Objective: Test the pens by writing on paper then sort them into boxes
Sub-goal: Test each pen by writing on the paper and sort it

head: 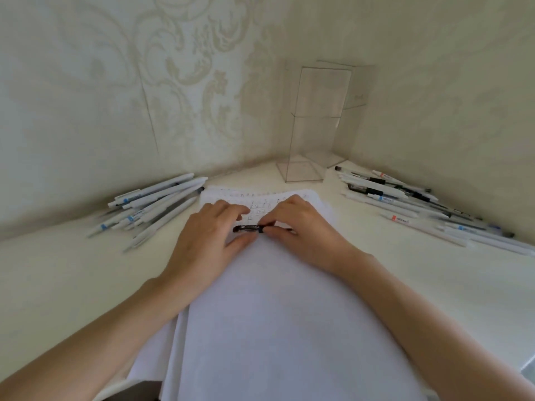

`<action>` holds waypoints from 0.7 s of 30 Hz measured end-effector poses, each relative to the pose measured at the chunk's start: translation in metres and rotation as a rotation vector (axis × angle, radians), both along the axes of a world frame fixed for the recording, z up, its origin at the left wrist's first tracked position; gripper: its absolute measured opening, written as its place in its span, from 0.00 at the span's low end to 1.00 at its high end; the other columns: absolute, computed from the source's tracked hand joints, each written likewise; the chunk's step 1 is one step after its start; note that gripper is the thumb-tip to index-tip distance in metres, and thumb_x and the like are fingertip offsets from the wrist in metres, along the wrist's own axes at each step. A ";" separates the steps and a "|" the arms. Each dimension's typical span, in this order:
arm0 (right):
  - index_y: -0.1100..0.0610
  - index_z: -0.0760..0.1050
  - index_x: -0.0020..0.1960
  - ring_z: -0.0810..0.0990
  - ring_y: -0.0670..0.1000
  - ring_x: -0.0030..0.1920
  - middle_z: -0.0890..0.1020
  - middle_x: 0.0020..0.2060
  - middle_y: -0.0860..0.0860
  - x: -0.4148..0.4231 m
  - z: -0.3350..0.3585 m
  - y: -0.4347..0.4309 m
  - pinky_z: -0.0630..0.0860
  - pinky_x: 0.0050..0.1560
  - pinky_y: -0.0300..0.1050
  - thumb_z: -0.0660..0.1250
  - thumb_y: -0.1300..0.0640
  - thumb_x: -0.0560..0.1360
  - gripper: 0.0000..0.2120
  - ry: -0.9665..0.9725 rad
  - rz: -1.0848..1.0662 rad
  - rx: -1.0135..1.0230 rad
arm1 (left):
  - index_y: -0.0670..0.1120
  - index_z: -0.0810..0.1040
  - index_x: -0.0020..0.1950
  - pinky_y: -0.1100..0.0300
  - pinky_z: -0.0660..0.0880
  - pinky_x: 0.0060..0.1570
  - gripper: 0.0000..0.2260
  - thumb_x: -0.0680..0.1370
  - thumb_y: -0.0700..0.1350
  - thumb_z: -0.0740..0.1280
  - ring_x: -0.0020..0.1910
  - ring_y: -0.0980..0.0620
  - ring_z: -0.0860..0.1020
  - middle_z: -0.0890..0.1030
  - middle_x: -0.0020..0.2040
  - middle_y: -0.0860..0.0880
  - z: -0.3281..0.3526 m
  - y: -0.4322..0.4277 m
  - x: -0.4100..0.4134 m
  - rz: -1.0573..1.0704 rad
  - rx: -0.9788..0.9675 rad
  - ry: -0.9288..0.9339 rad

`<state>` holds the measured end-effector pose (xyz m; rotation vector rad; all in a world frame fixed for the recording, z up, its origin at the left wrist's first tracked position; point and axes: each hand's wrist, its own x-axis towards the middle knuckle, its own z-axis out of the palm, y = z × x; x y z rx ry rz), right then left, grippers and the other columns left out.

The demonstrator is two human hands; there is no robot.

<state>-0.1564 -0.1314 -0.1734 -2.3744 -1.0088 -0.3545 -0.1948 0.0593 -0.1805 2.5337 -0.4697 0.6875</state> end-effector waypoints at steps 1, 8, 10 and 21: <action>0.56 0.80 0.53 0.69 0.48 0.49 0.82 0.46 0.49 0.000 0.000 0.001 0.66 0.53 0.41 0.65 0.57 0.77 0.08 0.017 0.002 0.031 | 0.47 0.80 0.50 0.56 0.67 0.41 0.08 0.73 0.48 0.70 0.44 0.48 0.75 0.79 0.43 0.51 0.000 0.000 0.000 -0.006 0.044 -0.012; 0.57 0.71 0.41 0.69 0.44 0.39 0.73 0.35 0.46 -0.003 0.024 -0.014 0.65 0.44 0.36 0.63 0.50 0.77 0.12 -0.117 -0.257 0.486 | 0.45 0.76 0.48 0.53 0.69 0.32 0.06 0.78 0.46 0.63 0.34 0.47 0.76 0.80 0.36 0.51 0.006 0.006 0.001 0.088 -0.170 -0.050; 0.56 0.71 0.42 0.69 0.44 0.33 0.73 0.32 0.48 -0.008 0.030 -0.013 0.66 0.38 0.38 0.63 0.49 0.78 0.11 0.248 -0.220 0.612 | 0.45 0.75 0.51 0.50 0.73 0.35 0.05 0.79 0.46 0.62 0.36 0.50 0.76 0.80 0.39 0.54 0.005 0.004 -0.001 -0.010 -0.191 -0.004; 0.58 0.72 0.41 0.70 0.51 0.28 0.77 0.29 0.55 -0.007 0.027 0.000 0.65 0.27 0.41 0.64 0.45 0.73 0.16 0.774 -0.067 0.905 | 0.46 0.69 0.54 0.48 0.74 0.40 0.12 0.78 0.51 0.54 0.43 0.50 0.77 0.80 0.45 0.54 0.003 -0.002 -0.004 -0.144 -0.107 0.052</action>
